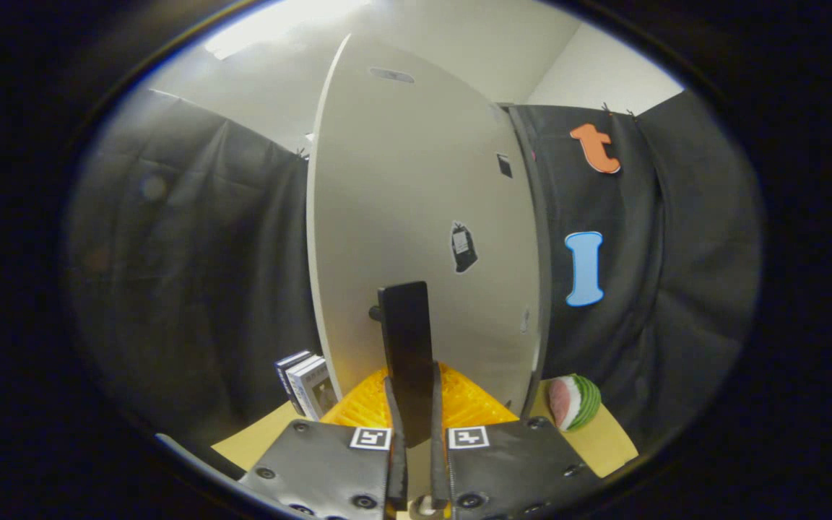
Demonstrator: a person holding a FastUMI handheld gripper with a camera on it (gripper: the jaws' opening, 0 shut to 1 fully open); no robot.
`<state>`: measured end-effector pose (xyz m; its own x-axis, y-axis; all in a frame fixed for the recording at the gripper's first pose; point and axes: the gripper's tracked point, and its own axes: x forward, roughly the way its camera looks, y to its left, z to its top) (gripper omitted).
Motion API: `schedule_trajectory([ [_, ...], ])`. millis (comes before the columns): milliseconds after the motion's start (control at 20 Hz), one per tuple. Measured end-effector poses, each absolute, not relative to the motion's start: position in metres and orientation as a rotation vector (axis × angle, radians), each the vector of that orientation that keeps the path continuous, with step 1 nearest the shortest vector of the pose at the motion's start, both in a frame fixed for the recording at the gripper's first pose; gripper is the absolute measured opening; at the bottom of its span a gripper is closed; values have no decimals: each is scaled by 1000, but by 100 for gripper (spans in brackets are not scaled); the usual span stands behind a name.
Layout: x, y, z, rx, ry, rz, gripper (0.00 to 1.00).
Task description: Open the shoe cabinet door, grab the shoes and put them into the shoe cabinet, then close the shoe cabinet door.
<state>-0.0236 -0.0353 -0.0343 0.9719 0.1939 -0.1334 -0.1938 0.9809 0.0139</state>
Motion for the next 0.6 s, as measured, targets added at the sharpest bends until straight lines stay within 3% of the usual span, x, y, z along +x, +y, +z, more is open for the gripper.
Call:
schedule_trajectory([
  [600, -42, -117, -22, -20, 124, 133, 13],
])
